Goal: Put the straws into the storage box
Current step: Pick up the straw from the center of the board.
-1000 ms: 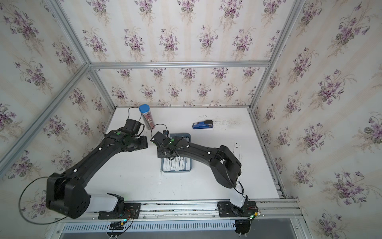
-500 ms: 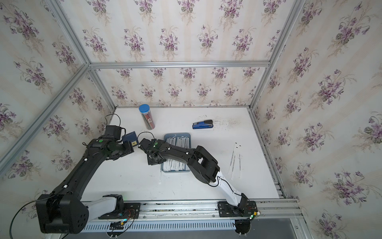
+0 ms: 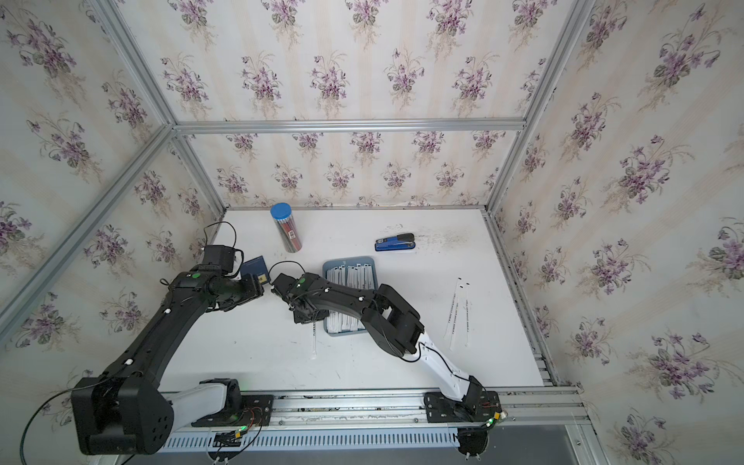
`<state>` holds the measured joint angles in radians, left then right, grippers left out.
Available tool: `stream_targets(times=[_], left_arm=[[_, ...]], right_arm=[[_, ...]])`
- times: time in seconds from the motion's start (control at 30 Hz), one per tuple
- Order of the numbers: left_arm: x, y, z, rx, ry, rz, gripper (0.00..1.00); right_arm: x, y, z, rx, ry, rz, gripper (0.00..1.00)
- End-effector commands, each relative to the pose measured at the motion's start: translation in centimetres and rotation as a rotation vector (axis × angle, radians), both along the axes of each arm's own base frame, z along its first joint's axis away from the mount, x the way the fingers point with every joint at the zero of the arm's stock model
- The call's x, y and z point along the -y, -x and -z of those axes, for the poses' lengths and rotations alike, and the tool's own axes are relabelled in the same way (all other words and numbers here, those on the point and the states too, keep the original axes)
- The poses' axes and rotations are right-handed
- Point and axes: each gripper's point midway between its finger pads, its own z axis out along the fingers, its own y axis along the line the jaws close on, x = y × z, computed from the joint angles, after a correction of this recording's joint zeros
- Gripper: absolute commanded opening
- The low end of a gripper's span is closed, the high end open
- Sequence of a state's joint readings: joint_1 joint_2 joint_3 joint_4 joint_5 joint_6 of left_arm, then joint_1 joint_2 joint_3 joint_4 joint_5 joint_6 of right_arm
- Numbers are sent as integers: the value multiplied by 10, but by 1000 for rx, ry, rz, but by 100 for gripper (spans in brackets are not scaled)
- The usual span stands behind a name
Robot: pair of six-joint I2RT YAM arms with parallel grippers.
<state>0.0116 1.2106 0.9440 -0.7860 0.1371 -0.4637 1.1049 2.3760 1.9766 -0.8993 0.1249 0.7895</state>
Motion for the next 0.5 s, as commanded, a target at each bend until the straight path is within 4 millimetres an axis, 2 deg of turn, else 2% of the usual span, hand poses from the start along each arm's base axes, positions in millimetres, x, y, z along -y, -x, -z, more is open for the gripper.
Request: stream_targets(times=[0.0, 0.1, 0.17, 0.47], left_arm=[[5, -4, 0, 16, 21, 27, 71], [6, -5, 2, 11, 28, 30, 71], [6, -4, 1, 9, 27, 30, 71], [-4, -4, -20, 34, -12, 7, 71]], right_arm=[[5, 2, 8, -15, 29, 12, 28], [4, 1, 11, -18, 35, 9, 21], [1, -1, 6, -5, 22, 5, 17], [-19, -14, -48, 54, -98, -18, 14]])
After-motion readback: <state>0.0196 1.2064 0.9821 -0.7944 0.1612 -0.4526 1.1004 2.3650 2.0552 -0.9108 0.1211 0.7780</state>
